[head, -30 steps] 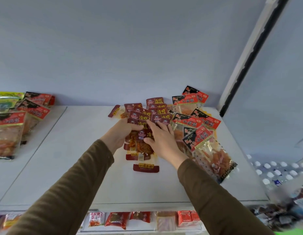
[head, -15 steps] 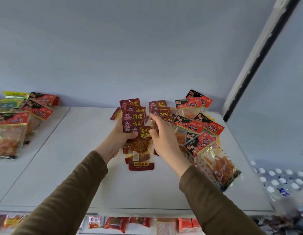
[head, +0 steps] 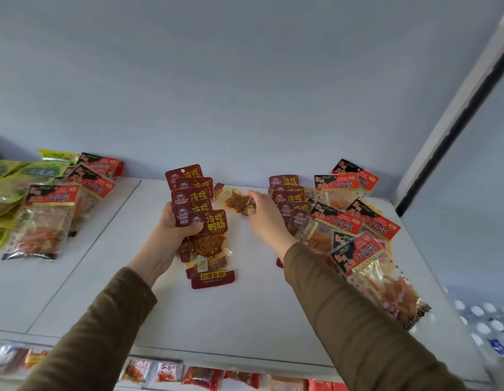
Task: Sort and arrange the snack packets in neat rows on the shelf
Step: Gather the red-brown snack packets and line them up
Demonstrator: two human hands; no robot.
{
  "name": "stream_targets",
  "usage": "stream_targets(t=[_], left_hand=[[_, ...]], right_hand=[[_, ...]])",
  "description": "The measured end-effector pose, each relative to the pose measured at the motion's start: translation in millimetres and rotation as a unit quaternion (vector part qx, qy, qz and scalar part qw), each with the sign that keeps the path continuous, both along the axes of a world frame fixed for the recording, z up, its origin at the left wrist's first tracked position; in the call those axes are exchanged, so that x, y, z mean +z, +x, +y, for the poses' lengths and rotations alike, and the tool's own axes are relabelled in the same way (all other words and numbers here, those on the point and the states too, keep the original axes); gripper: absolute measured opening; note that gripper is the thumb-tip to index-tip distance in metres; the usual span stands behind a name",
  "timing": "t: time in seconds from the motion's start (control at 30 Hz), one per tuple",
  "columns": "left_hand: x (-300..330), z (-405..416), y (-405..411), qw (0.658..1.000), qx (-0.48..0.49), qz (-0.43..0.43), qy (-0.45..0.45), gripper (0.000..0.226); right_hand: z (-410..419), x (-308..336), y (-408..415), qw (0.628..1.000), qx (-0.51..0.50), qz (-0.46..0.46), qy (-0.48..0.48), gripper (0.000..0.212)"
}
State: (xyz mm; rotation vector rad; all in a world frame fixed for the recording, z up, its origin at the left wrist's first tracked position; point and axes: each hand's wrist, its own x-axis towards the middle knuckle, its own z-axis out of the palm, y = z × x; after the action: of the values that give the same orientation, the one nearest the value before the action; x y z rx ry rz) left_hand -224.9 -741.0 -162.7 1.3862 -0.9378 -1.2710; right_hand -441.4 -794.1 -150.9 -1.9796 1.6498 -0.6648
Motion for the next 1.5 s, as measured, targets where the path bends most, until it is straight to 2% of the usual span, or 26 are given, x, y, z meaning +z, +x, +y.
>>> stream_targets(t=[0.17, 0.27, 0.33, 0.4, 0.5, 0.57, 0.63, 0.7, 0.77, 0.83, 0.9, 0.97, 1.03, 1.1, 1.13, 1.23, 1.3, 1.4, 1.5], left_hand=[[2, 0, 3, 1.000, -0.004, 0.005, 0.006, 0.072], [1, -2, 4, 1.000, 0.000, 0.004, 0.006, 0.073], [2, -4, 5, 1.000, 0.000, 0.004, 0.006, 0.073], [3, -6, 6, 1.000, -0.004, 0.002, 0.006, 0.074], [4, -6, 5, 1.000, -0.011, 0.006, 0.004, 0.075], [5, -7, 2, 1.000, -0.017, 0.011, 0.000, 0.072], [6, -9, -1, 1.000, -0.022, 0.016, -0.002, 0.069], [7, -10, -4, 1.000, -0.024, 0.016, 0.000, 0.067], [8, -10, -6, 1.000, -0.027, 0.011, 0.003, 0.067], [11, -10, -8, 1.000, -0.028, 0.012, 0.003, 0.065], [14, -11, -8, 1.000, -0.025, 0.017, 0.004, 0.062], [16, -11, -5, 1.000, -0.021, 0.020, 0.000, 0.059], [16, -11, -4, 1.000, -0.016, 0.019, -0.005, 0.056], [16, -10, -3, 1.000, -0.012, 0.020, -0.006, 0.053], [15, -10, -2, 1.000, -0.010, 0.025, -0.006, 0.053], [13, -9, -3, 0.999, 0.000, 0.045, -0.010, 0.056], [11, -10, -7, 0.999, 0.011, 0.048, -0.016, 0.057], [11, -10, -16, 0.998, 0.010, 0.060, -0.013, 0.059], [13, -10, -23, 0.997, 0.006, 0.070, -0.013, 0.055]], right_hand=[[-36, -4, 20, 0.989, 0.024, 0.146, -0.026, 0.037], [-43, -2, 31, 0.976, 0.018, 0.213, -0.038, 0.051], [-41, -2, 35, 0.979, 0.005, 0.201, -0.025, 0.064], [-40, -1, 35, 0.995, -0.022, 0.097, 0.012, 0.063], [-38, 1, 29, 0.993, -0.053, -0.099, 0.042, 0.043], [-34, 7, 26, 0.972, -0.080, -0.221, 0.026, 0.034], [-26, 17, 21, 0.942, -0.105, -0.317, -0.029, 0.021], [-19, 28, 12, 0.915, -0.114, -0.378, -0.077, 0.018], [-13, 40, 2, 0.902, -0.082, -0.421, -0.059, 0.020], [-9, 52, -8, 0.918, -0.009, -0.397, 0.014, 0.025], [-12, 60, -19, 0.935, 0.072, -0.331, 0.108, 0.037], [-15, 68, -29, 0.946, 0.142, -0.240, 0.168, 0.045], [-17, 78, -39, 0.956, 0.192, -0.107, 0.192, 0.037], [-17, 90, -47, 0.950, 0.243, -0.002, 0.197, 0.022], [-16, 96, -50, 0.942, 0.267, 0.019, 0.205, 0.018], [-10, 107, -45, 0.915, 0.323, 0.069, 0.230, 0.027], [-5, 105, -31, 0.907, 0.343, 0.126, 0.209, 0.032], [-3, 89, -7, 0.924, 0.319, 0.183, 0.109, 0.026], [-2, 74, 5, 0.951, 0.254, 0.178, -0.011, 0.045]])
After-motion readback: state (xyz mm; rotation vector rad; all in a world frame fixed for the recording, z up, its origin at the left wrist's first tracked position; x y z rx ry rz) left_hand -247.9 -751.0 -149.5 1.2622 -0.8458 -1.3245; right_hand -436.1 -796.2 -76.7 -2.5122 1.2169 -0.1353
